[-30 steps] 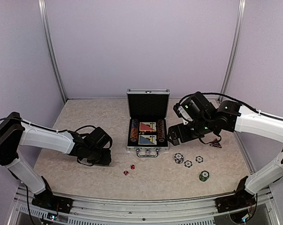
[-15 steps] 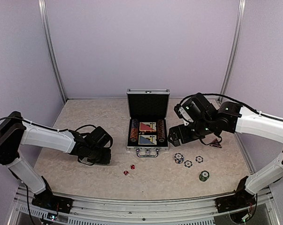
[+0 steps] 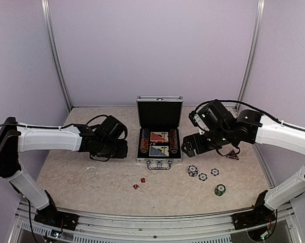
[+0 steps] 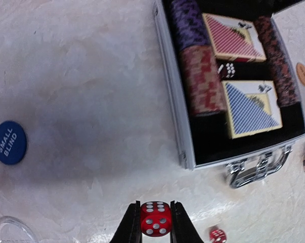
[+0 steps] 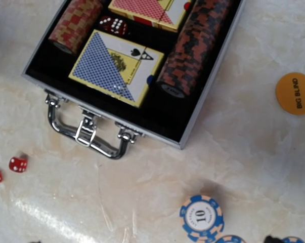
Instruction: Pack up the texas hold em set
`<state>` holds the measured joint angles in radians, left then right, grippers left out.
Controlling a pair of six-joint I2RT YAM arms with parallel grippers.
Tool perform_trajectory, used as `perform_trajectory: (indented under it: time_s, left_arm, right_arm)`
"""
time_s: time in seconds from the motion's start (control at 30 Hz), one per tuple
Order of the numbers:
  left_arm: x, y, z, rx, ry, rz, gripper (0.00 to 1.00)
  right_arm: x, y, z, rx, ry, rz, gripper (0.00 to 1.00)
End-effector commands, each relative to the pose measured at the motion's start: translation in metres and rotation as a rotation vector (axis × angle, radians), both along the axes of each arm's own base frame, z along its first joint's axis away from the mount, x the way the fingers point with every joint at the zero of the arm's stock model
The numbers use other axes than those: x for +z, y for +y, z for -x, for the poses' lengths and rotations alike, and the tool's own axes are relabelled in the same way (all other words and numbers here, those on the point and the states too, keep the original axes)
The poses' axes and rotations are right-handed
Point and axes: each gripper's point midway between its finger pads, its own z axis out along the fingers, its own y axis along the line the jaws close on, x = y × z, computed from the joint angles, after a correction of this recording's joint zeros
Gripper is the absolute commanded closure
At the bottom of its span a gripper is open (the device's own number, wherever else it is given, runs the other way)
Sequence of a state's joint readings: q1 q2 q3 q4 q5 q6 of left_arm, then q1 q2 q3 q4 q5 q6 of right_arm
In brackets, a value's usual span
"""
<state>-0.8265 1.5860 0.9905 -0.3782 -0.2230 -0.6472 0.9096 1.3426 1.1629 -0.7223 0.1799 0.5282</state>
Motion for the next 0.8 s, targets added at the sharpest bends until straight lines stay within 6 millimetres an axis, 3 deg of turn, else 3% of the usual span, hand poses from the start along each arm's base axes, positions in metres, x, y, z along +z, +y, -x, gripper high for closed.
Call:
perform_trajectory:
  time_s: [0.0,0.33,0.53,0.77]
  left_arm:
    - [0.022,-0.022,-0.022,-0.023,-0.054,-0.002,0.88]
    - [0.053,-0.103,-0.080,-0.104,-0.111,0.084,0.89]
    - [0.037,-0.142,-0.106,-0.152,-0.104,0.092,0.89]
    - [0.000,-0.162,-0.116,-0.173,-0.052,0.059,0.89]
  right_arm:
    - [0.005,-0.006,0.002,-0.012,-0.036,-0.004,0.06]
    - [0.005,-0.019,0.005,-0.046,-0.050,-0.001,0.05]
    - [0.006,-0.026,0.007,-0.060,-0.055,0.010,0.05]
    - [0.007,-0.030,0.008,-0.071,-0.055,0.021,0.05]
